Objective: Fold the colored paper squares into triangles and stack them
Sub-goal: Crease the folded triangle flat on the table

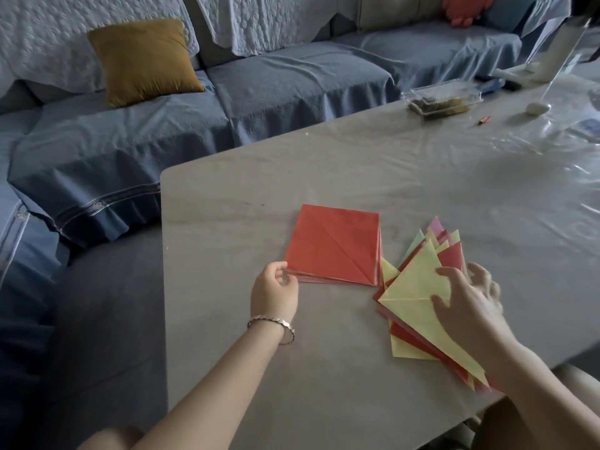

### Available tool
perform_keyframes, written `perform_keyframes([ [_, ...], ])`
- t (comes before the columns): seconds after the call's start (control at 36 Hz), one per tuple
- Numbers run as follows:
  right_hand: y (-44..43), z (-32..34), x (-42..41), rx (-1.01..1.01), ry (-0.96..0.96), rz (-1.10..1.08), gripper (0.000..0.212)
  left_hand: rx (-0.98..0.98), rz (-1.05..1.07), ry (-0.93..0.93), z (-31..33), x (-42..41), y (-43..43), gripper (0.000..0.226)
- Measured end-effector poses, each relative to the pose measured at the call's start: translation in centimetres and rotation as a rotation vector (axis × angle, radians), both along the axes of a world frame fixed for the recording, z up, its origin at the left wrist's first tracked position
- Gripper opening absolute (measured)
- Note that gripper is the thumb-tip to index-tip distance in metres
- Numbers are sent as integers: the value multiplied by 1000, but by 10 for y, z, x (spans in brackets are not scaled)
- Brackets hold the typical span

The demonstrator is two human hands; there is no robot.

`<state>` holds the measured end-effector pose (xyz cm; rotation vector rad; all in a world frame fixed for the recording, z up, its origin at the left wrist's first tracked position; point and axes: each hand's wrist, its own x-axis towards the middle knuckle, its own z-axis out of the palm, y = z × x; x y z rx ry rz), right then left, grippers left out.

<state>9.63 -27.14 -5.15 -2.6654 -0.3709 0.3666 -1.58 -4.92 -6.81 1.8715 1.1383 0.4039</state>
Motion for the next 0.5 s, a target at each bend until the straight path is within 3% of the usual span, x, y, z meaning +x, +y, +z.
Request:
perform_keyframes([
  [0.19,56,-21,-3,32,-111,413,54,-94,-6,167,-1,22,20,51],
  [0.33,87,-39,2,-125,-107,548,63,-169,14,116,2,31,26,47],
  [0.5,94,-43,-1,-186,-177,637,59,-96,86,110,-1,40,29,39],
])
